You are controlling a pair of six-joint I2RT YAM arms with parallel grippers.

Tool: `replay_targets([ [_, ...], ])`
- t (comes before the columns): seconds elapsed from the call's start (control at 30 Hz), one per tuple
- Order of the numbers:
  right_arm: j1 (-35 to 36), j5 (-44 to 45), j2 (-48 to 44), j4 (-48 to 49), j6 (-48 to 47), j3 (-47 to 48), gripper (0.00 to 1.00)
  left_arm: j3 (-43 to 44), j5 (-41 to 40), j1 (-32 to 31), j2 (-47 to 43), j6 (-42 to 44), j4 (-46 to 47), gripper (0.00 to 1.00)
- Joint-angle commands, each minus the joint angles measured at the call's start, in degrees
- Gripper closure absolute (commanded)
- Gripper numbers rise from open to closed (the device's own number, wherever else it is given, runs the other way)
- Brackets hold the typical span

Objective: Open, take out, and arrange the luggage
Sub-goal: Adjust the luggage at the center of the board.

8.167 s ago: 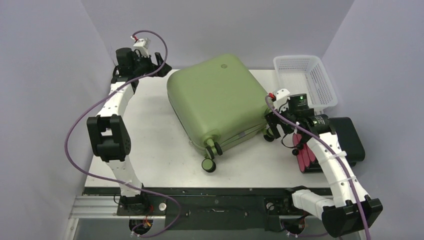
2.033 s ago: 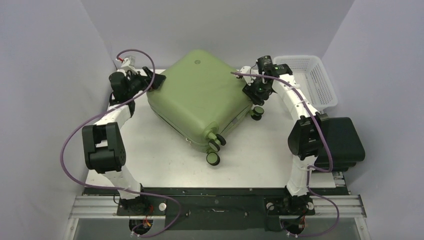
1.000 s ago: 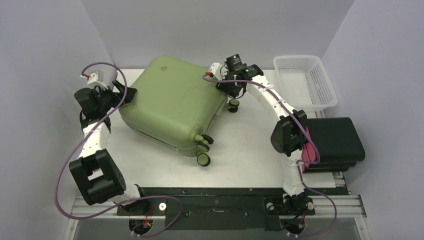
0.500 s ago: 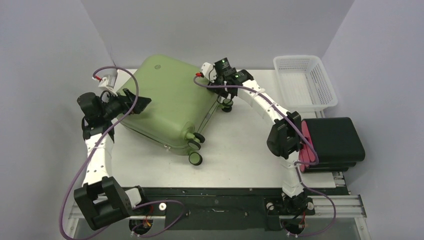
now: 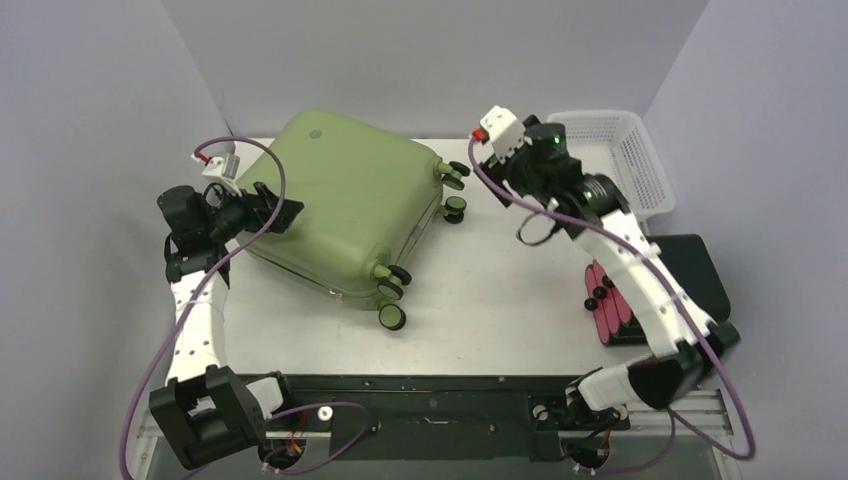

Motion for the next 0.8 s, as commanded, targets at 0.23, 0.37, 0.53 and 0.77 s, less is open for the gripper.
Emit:
replay_targets([
  [0.23, 28.9, -9.8, -23.5, -1.1, -1.9, -20.2, 0.20, 10.3, -13.8, 5.6, 3.9, -8.1, -0.3, 0.04],
  [0.37, 34.2, -17.7, -19.5, -5.1, -2.0, -15.4, 0.20, 13.4, -16.7, 7.8, 6.9, -8.9, -0.9, 0.04],
  [0.53, 41.9, -17.3, -8.5, -5.3, 0.0, -10.6, 0.23, 12.2, -16.7, 8.3, 8.3, -9.3, 0.1, 0.04],
  [0.77, 44.6, -19.8, 0.3, -3.5, 4.7, -7.0, 0.27, 8.9, -15.7, 8.1, 6.8, -7.4, 0.8, 0.04],
])
